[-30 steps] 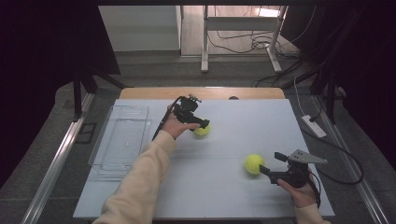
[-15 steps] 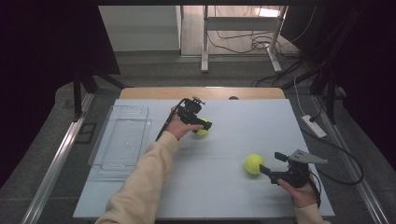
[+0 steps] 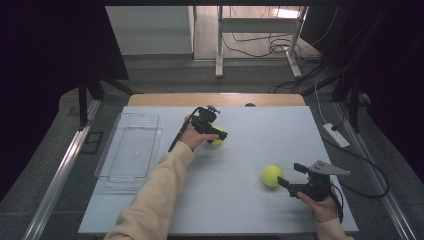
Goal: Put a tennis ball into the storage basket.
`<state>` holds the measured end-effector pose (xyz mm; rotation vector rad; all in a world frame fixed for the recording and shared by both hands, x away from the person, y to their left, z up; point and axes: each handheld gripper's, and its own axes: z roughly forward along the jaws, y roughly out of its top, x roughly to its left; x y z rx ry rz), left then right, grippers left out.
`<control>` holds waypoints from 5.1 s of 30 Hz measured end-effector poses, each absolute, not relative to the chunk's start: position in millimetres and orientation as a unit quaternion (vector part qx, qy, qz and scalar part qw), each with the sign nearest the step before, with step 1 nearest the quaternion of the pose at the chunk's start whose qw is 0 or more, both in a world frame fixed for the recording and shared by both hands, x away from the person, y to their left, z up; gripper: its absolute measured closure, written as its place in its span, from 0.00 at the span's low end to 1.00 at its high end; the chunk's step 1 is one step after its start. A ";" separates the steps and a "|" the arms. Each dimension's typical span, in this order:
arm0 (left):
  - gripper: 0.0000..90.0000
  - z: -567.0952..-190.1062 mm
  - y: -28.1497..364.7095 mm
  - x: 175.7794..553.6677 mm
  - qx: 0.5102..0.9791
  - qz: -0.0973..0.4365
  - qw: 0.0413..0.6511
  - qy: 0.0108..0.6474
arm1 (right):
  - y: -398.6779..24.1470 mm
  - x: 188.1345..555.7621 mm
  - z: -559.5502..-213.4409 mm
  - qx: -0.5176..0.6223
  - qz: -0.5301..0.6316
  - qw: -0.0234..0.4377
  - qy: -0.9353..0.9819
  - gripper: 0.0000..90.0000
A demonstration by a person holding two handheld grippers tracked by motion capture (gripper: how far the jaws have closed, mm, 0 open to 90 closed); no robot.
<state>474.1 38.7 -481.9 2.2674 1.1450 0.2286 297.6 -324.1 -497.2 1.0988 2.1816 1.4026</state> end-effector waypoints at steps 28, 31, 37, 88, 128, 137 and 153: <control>0.31 -492.3 35.4 477.0 0.857 0.079 0.281 0.424 | -324.9 297.5 -497.3 0.387 0.490 0.165 0.764 0.11; 0.31 -490.5 37.1 476.9 0.855 0.084 0.280 0.428 | -325.0 297.3 -497.0 0.387 0.489 0.165 0.764 0.11; 0.31 -482.3 41.7 473.0 0.855 0.086 0.290 0.422 | -325.1 297.1 -496.8 0.388 0.488 0.166 0.764 0.11; 0.31 -432.4 83.8 432.1 0.825 0.135 0.356 0.418 | -322.9 296.5 -496.2 0.385 0.489 0.169 0.764 0.12; 0.31 -406.8 108.7 416.3 0.809 0.165 0.376 0.421 | -321.2 296.2 -495.4 0.382 0.490 0.170 0.765 0.11; 0.31 -405.4 113.9 414.1 0.808 0.168 0.375 0.422 | -321.7 296.0 -495.2 0.382 0.491 0.171 0.764 0.11; 0.31 -402.3 131.7 403.5 0.799 0.175 0.390 0.423 | -321.3 296.0 -495.3 0.382 0.490 0.171 0.765 0.11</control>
